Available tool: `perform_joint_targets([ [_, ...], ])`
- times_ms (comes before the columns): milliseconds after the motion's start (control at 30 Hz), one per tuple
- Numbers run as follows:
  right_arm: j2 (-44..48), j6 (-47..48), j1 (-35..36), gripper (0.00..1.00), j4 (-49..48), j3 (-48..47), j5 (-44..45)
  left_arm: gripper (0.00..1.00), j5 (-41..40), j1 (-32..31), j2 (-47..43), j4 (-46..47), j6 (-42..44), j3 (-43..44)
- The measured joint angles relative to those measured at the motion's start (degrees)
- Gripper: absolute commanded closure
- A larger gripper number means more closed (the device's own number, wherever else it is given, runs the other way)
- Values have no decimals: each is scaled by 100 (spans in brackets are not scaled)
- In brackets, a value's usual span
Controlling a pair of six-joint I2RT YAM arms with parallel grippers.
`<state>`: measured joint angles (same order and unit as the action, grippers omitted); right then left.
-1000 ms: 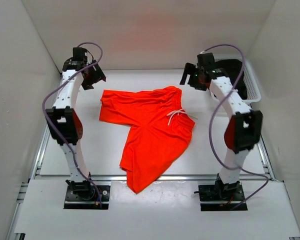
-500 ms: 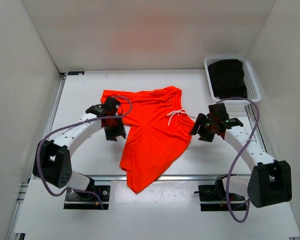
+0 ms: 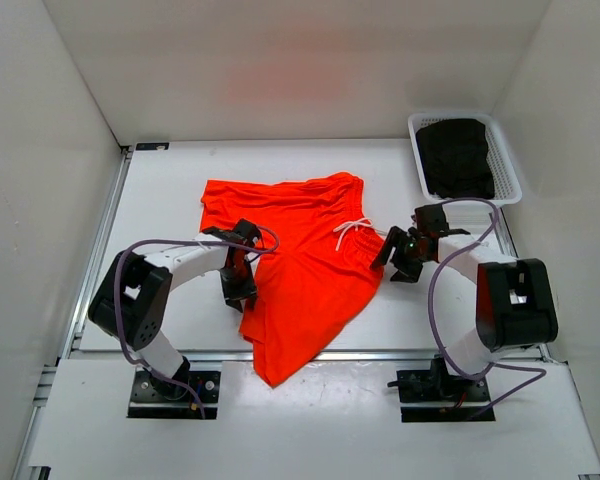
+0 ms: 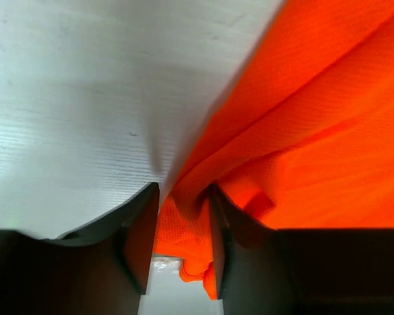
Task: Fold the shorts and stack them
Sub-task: Flatten the shorts out
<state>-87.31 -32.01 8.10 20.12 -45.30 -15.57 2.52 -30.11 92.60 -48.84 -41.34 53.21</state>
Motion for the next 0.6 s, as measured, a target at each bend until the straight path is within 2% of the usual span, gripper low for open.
perform_joint_targets([
  [33, -66, 4, -2, 31, -63, -2, -33, 70, -9, 0, 0, -4, -31, -33],
  [67, -111, 11, -7, 38, -111, -7, -83, 90, -17, 0, 0, -7, -48, -57],
  [100, -142, 28, -7, 49, -162, -15, -103, 90, -20, 0, 0, -4, -70, -74],
  [167, -229, 39, -11, 64, -236, -61, -133, 90, -39, 26, 0, -2, -44, -85],
  [200, -278, 55, -11, 77, -264, -92, -133, 90, -52, 42, 0, -13, -22, -85],
  [300, -369, 50, -11, 100, -361, -153, -136, 90, -181, 170, 0, -157, 44, -28],
  [467, -393, -9, -9, 100, -385, -195, -129, 90, -457, 789, 11, -608, 299, 601],
  [600, -391, -155, 48, 100, -374, -197, -103, 90, -643, 1519, 391, -796, 581, 1567],
])
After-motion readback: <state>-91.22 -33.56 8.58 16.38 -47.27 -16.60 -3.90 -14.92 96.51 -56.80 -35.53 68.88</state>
